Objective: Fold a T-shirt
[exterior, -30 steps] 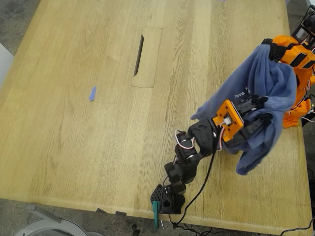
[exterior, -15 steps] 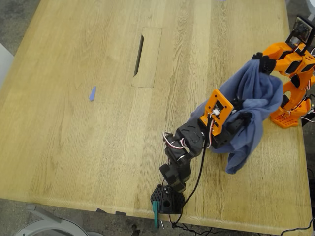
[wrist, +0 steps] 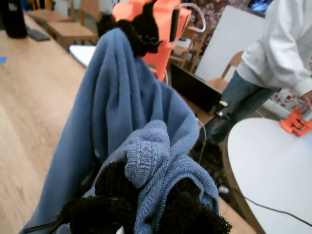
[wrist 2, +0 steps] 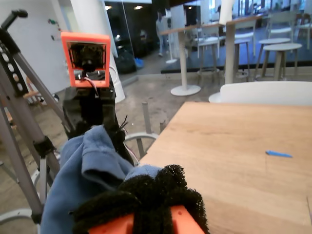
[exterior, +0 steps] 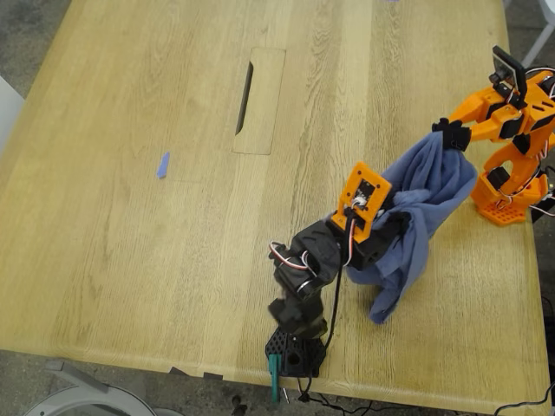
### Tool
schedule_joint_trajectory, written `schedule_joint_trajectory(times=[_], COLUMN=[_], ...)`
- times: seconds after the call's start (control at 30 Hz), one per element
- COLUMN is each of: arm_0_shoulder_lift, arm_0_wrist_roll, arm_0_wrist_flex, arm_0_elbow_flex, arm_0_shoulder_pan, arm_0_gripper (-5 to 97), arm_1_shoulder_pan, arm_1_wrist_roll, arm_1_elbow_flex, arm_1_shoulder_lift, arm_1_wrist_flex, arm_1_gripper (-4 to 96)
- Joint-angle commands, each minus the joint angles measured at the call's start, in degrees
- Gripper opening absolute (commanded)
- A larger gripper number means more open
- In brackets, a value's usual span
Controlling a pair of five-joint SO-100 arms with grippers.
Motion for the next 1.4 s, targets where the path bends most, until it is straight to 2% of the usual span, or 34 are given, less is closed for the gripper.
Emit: schedule_joint_trajectory(times=[0.0, 0.07, 0.13, 0.23, 0.47, 0.77, 0.97, 1.37], arm_0_shoulder_lift=[7.8, 11.3, 14.7, 17.6, 26.5, 29.9, 31.3, 33.0], arm_0_wrist_roll=[-1.4, -1.3, -0.9, 0.1, 1.5, 1.8, 1.7, 1.2], arm_0_wrist_flex=[-1.6, -4.1, -7.6, -10.7, -18.1, -18.0, -14.2, -5.9], arm_0_elbow_flex=[9.4, 16.3, 22.8, 28.3, 43.6, 47.0, 46.9, 48.2], arm_0_shoulder_pan=[-0.5, -1.0, -1.6, -3.2, -7.1, -8.3, -9.8, -11.8], arm_0_gripper=[0, 0, 0, 0, 0, 0, 0, 0], arm_1_shoulder_pan=[1.1, 1.4, 1.5, 2.7, 6.0, 4.7, 5.3, 9.3], arm_1_wrist_roll=[0.4, 0.4, 0.7, 0.6, 1.1, 3.9, 5.1, 6.5], arm_1_elbow_flex=[-4.6, -12.1, -26.4, -26.3, -26.3, -26.2, -20.0, 5.2], arm_1_shoulder_lift=[3.4, -0.9, -9.1, -11.4, -15.5, -18.3, -17.5, -4.6], arm_1_wrist_flex=[2.9, 7.4, 13.8, 11.0, 12.9, 19.1, 19.2, 19.2], arm_1_gripper=[-0.1, -0.1, -0.1, -0.1, -0.1, -0.1, -0.1, -0.1])
